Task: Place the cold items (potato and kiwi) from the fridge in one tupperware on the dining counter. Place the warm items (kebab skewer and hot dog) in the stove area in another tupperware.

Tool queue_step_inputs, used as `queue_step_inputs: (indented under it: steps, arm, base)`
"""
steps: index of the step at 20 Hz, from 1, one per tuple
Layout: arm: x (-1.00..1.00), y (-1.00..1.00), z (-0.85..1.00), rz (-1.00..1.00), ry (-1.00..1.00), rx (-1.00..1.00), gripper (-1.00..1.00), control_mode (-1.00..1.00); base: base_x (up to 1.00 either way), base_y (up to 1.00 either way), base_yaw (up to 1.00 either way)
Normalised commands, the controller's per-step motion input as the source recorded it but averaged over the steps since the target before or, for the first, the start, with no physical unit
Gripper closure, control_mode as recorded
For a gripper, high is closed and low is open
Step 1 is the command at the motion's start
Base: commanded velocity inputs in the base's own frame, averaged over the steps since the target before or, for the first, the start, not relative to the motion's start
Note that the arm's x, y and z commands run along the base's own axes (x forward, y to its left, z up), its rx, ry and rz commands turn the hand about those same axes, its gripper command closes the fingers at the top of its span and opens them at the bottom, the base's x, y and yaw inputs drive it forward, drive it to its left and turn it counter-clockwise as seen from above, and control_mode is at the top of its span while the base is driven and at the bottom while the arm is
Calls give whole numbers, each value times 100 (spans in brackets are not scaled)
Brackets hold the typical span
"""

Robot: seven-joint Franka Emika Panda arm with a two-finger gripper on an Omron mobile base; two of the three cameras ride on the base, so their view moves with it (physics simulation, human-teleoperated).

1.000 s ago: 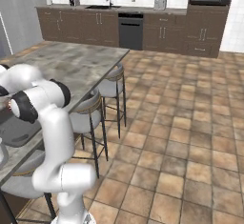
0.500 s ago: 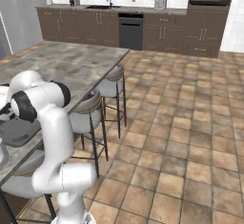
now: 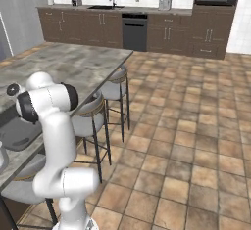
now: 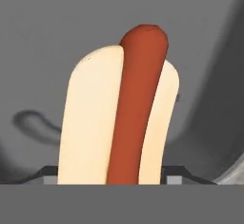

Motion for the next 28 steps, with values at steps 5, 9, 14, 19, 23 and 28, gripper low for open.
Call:
queue_step_inputs:
  steps: [5,9,14,19,23,28]
  arm:
    - [0,17,72,0,38,7,-100,-100]
    - [2,8,100,0,69,-5,-100,-100]
    - [0,-1,100,0,44,-7,-100,-100]
    - [-15,-19,100,-2,39,-15,-100,-100]
    - [-65,-85,69,-29,17,-26,-100,-100]
    - [-81,-100,29,-27,-6,-9,-100,-100]
  base:
    - [0,0,0]
    - [0,0,0]
    - [0,0,0]
    - [0,0,0]
    - [0,0,0]
    - [0,0,0]
